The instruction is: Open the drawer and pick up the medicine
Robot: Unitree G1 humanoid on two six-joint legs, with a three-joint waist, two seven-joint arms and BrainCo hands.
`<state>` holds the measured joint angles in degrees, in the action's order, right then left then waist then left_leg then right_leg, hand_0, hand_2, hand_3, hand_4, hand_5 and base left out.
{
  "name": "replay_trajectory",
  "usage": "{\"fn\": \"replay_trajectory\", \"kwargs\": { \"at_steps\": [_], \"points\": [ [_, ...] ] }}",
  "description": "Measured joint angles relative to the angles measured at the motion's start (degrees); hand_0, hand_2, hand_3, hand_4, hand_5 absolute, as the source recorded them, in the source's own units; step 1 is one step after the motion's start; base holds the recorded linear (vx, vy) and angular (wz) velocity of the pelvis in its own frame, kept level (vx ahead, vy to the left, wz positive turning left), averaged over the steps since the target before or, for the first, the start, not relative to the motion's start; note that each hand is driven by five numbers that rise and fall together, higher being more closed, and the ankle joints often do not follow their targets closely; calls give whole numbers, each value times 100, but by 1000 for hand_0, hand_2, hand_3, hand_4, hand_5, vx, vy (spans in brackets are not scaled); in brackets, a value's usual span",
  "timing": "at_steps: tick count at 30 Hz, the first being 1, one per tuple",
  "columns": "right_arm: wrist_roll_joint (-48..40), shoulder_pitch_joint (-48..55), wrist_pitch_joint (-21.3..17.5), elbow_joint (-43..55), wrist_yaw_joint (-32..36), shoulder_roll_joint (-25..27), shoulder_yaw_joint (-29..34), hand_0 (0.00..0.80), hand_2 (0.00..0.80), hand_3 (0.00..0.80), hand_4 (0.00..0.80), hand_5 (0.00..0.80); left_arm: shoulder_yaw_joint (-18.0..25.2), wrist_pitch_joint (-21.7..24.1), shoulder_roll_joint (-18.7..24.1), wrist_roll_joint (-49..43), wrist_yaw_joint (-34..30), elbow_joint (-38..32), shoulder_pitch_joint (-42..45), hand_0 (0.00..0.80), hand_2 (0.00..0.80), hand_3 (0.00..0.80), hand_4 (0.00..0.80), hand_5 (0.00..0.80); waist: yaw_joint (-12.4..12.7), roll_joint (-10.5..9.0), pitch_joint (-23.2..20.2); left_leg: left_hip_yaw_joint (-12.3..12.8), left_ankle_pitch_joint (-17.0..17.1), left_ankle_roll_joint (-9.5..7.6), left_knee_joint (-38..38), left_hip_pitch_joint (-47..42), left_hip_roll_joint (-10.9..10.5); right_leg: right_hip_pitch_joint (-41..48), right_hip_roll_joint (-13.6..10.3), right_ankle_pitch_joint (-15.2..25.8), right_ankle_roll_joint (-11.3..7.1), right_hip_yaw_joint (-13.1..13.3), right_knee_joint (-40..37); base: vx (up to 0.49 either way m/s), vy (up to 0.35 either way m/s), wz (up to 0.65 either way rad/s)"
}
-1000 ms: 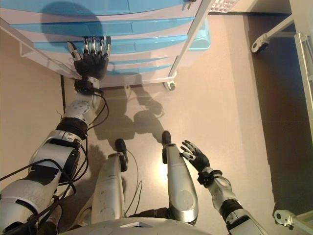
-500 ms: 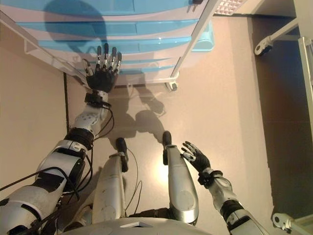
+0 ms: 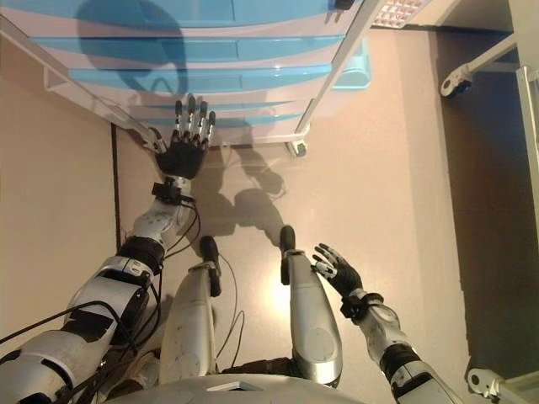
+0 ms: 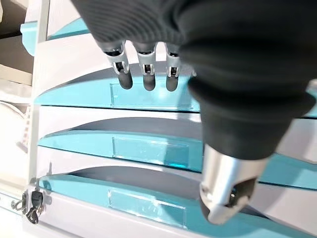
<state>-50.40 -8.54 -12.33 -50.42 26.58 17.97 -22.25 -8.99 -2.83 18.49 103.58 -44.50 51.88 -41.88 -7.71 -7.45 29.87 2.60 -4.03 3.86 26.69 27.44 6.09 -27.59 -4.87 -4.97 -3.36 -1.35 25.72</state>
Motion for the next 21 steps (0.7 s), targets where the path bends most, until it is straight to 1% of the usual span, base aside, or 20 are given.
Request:
{"fn": "replay_trajectory", "kwargs": {
  "at_steps": [1,2,3,9,12,17,19,21],
  "points": [
    [2,-5,5,6,0,-1,0,0,0,0,0,0,11,-48,13,4,57,15,2,0,0,0,0,0,-6,1,1,8,11,-16,7,-1,0,-5,0,19,23,7,14,0,18,-4],
    [2,-5,9,1,0,4,1,0,0,0,0,0,26,-79,17,9,143,16,11,0,0,0,0,0,-2,2,1,10,14,-12,7,-4,1,-3,4,16,1,11,0,0,0,0],
    [2,-5,8,7,2,4,-1,0,0,0,0,0,30,-80,23,37,190,16,6,0,0,0,0,0,-10,2,1,15,9,-19,15,-2,-4,-6,-2,26,28,17,12,0,0,0],
    [5,-12,14,1,4,9,-1,0,0,0,0,0,109,-69,67,275,607,135,-152,0,0,0,0,0,-11,2,1,14,8,-18,19,-1,-3,-12,3,29,27,36,31,0,0,0],
    [0,-12,10,1,18,9,-1,0,0,0,0,0,143,-62,187,343,750,137,-289,0,0,0,0,0,-28,2,1,16,3,-10,39,7,0,-20,6,29,26,43,41,0,0,0],
    [-16,-24,-18,8,29,13,-1,0,0,0,0,0,136,27,307,481,1146,369,-684,0,0,0,0,0,-63,1,2,22,-11,-15,106,104,7,-114,12,14,-5,61,73,0,0,0],
    [-17,-35,-25,4,65,13,-3,0,0,0,0,0,133,67,365,495,1235,540,-834,0,0,0,0,0,-95,0,2,22,-10,-16,113,117,8,-126,12,34,18,63,84,0,0,0],
    [-18,-49,-29,3,134,19,-10,0,0,0,0,0,131,78,499,503,1391,590,-939,0,0,0,0,0,-145,-1,3,22,-11,-16,108,124,9,-133,16,34,20,64,81,0,0,0]
  ]
}}
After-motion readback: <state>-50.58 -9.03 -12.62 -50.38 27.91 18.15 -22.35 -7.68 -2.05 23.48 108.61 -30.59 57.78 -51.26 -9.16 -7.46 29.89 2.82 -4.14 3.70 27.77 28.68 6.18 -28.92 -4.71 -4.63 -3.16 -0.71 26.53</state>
